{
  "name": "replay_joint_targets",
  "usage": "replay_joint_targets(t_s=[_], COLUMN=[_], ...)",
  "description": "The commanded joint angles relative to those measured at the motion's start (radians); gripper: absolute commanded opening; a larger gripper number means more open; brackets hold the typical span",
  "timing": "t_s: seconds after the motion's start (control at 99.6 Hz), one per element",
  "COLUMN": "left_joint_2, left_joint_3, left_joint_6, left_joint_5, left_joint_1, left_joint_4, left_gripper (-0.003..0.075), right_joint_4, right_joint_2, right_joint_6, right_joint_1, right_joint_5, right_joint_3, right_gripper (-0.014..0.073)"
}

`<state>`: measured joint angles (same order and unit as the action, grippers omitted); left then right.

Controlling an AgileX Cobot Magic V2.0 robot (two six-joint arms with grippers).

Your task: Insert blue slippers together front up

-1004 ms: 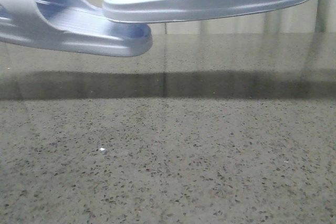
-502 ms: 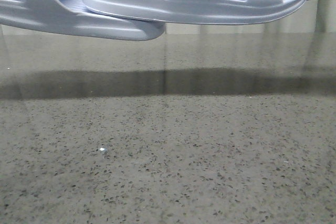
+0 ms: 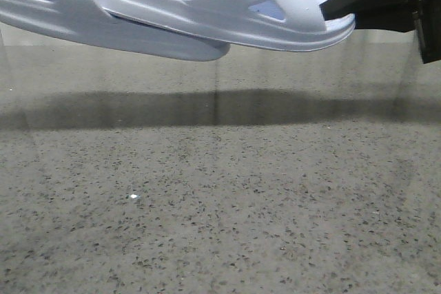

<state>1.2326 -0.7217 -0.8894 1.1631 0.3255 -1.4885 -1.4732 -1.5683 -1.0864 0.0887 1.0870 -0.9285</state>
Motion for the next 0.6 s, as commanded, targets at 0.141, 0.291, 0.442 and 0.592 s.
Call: replay_joint_targets(t_s=[0.141,0.291,0.442,0.592], left_joint_2=[-0.026,-0.015,0.022,0.034], left_joint_3=[-0.023,-0.023,-0.023,-0.023], left_joint_6=[0.005,-0.005,-0.025,-0.044], left_joint_5=[0.077,0.046,0.044,0.049], left_joint_1=[-0.069,-0.112,-0.143,-0.142], left_joint_4=[-0.094,-0.095,-0.11,-0.12], left_gripper=[0.0015,0.0015,0.0015,0.0015], right_joint_4=[-0.142,-0.144,-0.144,-0.134], right_joint_2=[-0.026,-0.071,-0.107,-0.109], right_joint_6=[-0.074,-0.081,-0.081,-0.081], right_joint_1=[-0.072,-0.14,-0.193,-0.187], right_joint_5=[0.045,0.048,0.049,0.052], right_joint_3=[-0.036,-0.09,-0.16,-0.173], right_gripper=[-0.0106,-0.0106,-0.0106,-0.0105])
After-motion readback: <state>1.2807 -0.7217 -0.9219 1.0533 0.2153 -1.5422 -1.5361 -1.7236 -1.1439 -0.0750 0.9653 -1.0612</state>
